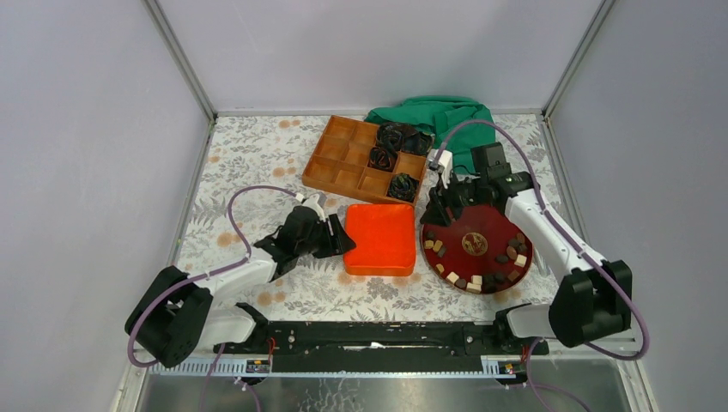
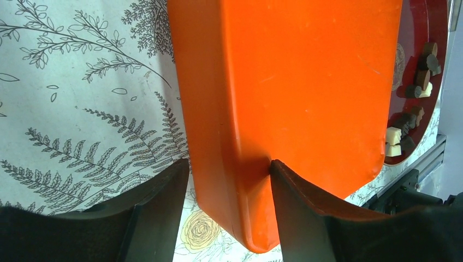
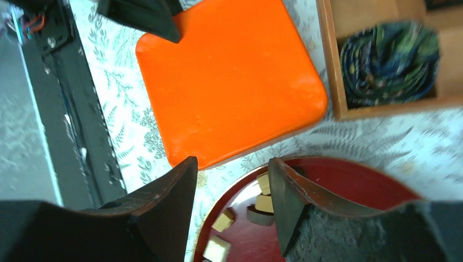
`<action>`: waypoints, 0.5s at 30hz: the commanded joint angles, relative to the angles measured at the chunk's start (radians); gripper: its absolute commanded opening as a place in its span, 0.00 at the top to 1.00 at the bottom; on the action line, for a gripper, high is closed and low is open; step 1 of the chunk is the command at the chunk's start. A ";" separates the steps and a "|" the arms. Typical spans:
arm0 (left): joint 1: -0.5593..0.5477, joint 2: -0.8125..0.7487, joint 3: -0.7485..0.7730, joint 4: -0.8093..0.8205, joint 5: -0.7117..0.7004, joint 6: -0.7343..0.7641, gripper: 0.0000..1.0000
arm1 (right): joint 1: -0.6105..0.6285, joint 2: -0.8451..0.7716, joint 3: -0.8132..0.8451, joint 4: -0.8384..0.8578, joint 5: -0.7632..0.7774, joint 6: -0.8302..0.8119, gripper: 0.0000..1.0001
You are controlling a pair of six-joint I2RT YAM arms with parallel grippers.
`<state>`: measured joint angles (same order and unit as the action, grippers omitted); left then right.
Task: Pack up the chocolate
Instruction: Close the box lid on the packing box.
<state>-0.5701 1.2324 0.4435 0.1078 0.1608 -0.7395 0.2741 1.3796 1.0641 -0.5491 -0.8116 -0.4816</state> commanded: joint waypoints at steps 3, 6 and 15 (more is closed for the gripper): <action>0.014 0.034 -0.030 -0.013 -0.016 0.026 0.39 | 0.059 -0.062 0.111 -0.121 -0.036 -0.489 0.47; 0.013 0.035 -0.031 -0.008 -0.008 0.025 0.40 | 0.123 -0.004 0.181 -0.135 0.048 -0.474 0.64; 0.014 0.030 -0.037 -0.002 0.001 0.023 0.42 | 0.218 0.163 0.273 -0.085 0.219 -0.375 0.77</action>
<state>-0.5655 1.2419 0.4408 0.1333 0.1833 -0.7395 0.4709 1.4933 1.2808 -0.6502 -0.6888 -0.8745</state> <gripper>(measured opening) 0.589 0.240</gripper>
